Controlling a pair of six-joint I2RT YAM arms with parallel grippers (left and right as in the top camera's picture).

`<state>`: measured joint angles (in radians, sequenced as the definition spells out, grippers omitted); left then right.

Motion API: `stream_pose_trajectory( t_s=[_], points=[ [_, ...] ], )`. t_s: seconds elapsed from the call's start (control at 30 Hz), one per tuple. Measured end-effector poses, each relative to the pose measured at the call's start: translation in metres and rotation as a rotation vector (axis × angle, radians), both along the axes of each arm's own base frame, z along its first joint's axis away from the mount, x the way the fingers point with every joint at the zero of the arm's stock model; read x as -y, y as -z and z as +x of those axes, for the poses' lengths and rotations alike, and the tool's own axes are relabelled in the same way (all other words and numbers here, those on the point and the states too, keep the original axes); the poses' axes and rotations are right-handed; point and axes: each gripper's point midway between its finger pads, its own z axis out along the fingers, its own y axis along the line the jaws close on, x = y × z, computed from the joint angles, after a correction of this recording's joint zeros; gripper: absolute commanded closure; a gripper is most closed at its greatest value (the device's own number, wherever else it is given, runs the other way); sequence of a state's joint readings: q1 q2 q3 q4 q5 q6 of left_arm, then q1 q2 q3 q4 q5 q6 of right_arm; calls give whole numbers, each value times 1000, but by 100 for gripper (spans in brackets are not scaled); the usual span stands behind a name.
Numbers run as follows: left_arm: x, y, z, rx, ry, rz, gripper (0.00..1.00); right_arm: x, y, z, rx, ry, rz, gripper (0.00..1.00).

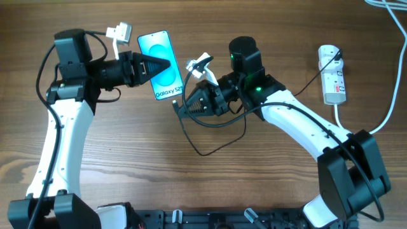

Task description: Plug charger to phone and switch on socket

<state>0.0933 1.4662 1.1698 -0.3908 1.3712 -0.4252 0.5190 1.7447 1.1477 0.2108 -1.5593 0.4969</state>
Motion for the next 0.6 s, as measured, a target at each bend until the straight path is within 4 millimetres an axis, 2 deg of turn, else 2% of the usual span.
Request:
stream_pose_trajectory(
  t_s=[0.33,0.6],
  points=[
    [1,3,-2,-116,-11,-23,96,-1,1,2,-18,13,-16,96],
    [0,3,-1,-129,-18,-23,96,-2,2,4,-17,27,-22,96]
  ],
)
